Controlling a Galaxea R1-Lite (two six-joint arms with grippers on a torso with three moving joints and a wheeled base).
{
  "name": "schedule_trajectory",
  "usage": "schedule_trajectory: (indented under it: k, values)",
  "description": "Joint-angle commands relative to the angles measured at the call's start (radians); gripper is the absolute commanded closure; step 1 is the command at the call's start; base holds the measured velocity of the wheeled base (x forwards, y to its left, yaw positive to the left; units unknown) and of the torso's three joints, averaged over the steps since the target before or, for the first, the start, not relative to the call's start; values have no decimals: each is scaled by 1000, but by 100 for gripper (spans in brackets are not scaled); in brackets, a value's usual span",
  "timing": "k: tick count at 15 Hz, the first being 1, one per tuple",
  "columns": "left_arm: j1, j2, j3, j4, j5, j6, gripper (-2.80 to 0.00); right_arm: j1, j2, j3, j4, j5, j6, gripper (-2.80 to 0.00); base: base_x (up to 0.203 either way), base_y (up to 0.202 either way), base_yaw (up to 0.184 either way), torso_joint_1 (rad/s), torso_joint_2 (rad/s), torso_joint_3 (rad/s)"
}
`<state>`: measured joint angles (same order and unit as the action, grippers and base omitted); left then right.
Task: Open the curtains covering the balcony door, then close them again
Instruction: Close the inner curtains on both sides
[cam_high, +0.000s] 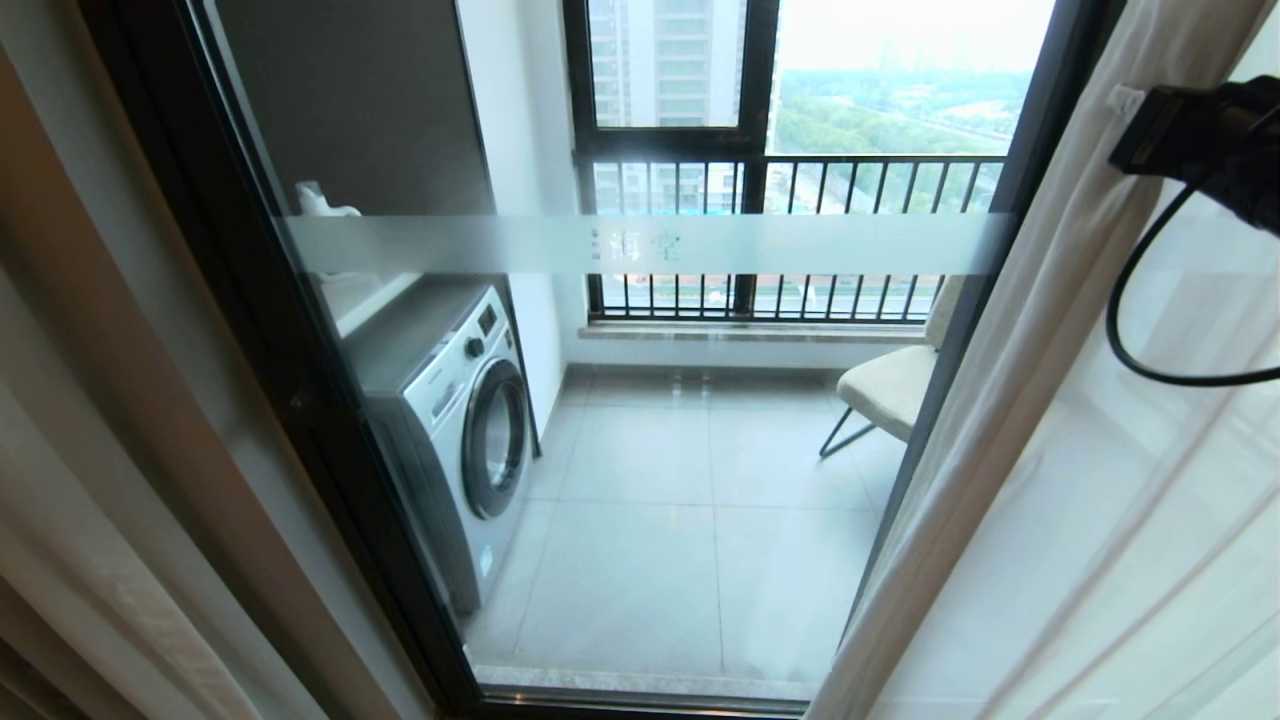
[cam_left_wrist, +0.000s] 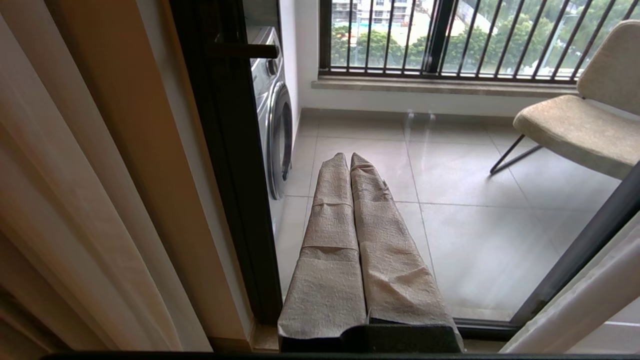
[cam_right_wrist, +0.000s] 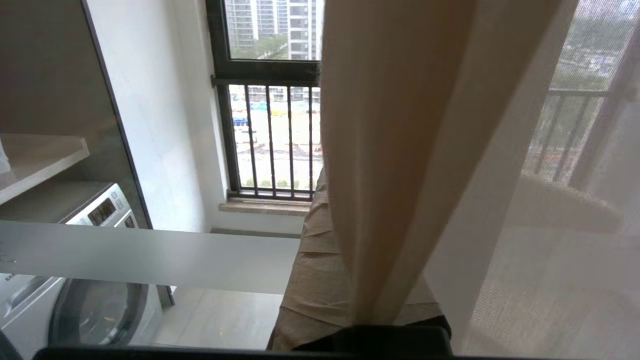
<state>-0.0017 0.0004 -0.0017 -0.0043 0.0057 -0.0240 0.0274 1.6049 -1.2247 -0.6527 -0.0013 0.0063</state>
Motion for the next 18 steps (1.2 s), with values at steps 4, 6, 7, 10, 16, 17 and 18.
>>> schedule_trajectory:
  k: [4,6,7,10,16,17,18]
  values:
    - [0,0,0,0,0,-1,0,41,35,-19,-5,-8,-65,0,0,0,0,0,0,0]
    - [0,0,0,0,0,-1,0,92,58,-45,-5,-48,-102,0,0,0,0,0,0,0]
    - [-1,0,0,0,0,-1,0,124,74,-69,-3,-81,-109,0,0,0,0,0,0,0]
    - [0,0,0,0,0,-1,0,227,121,-135,9,-145,-138,0,0,0,0,0,0,0]
    - [0,0,0,0,0,-2,0,381,223,-234,5,-191,-235,0,0,0,0,0,0,0]
    - [0,0,0,0,0,-1,0,401,238,-254,5,-199,-244,0,0,0,0,0,0,0]
    - [0,0,0,0,0,-1,0,414,249,-264,6,-202,-253,0,0,0,0,0,0,0]
